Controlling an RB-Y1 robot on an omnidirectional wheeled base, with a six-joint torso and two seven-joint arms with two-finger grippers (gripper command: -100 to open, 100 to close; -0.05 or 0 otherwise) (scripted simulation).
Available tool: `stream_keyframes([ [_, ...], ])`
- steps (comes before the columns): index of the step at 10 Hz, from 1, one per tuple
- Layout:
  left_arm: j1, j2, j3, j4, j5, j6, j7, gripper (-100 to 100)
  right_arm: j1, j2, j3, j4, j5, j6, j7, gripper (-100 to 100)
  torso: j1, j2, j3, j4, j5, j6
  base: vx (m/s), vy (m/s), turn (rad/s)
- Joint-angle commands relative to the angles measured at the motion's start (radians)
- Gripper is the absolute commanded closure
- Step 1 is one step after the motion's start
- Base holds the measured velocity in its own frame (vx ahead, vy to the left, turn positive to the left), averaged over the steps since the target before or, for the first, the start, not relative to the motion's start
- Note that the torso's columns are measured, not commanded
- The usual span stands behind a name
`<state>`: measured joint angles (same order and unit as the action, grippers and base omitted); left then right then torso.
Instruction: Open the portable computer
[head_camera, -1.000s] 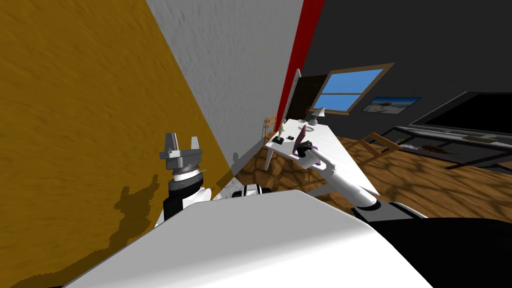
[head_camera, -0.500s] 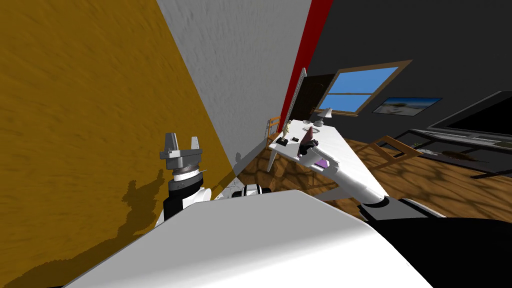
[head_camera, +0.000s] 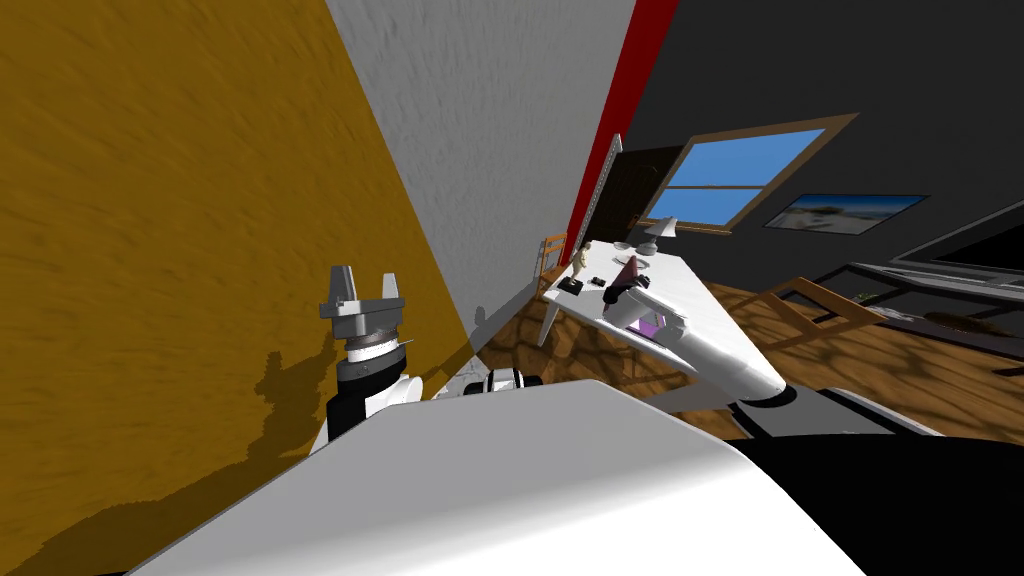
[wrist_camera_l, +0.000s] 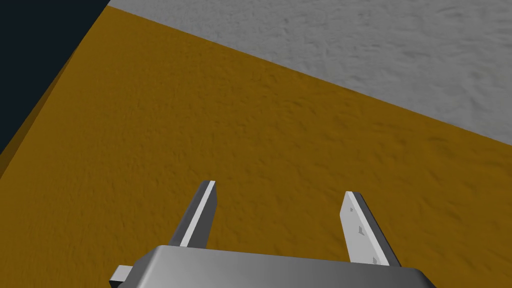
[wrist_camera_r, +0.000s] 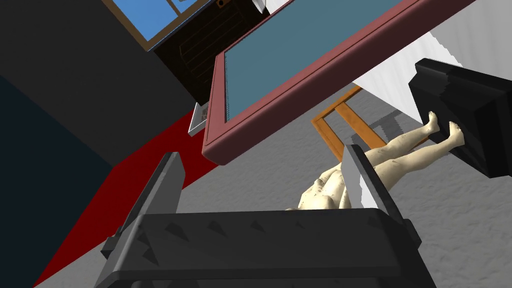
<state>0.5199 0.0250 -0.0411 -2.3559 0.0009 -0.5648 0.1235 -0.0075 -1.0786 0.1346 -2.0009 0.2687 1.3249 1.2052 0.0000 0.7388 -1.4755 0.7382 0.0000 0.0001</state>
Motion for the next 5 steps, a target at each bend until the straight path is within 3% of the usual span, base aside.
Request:
stream_keyframes([
  [1,0.0,0.0,0.0,0.0,0.0,0.0,0.0,0,-0.018,0.017,0.022,-0.021,0.02,0.051,0.01,-100,-0.001,0.001,0.0,0.0,0.0,0.0,0.007,-0.061,0.061],
  [2,0.0,0.0,0.0,0.0,0.0,0.0,0.0,0,-0.018,0.017,0.022,-0.021,0.02,0.051,0.01,-100,-0.004,0.0,0.0,0.0,-0.001,0.0,-0.002,-0.085,0.055],
  [5,0.0,0.0,0.0,0.0,0.0,0.0,0.0,0,-0.043,0.045,0.054,-0.054,0.049,0.122,0.021,-100,-0.001,-0.001,-0.001,0.0,0.0,0.0,0.003,-0.096,0.042],
])
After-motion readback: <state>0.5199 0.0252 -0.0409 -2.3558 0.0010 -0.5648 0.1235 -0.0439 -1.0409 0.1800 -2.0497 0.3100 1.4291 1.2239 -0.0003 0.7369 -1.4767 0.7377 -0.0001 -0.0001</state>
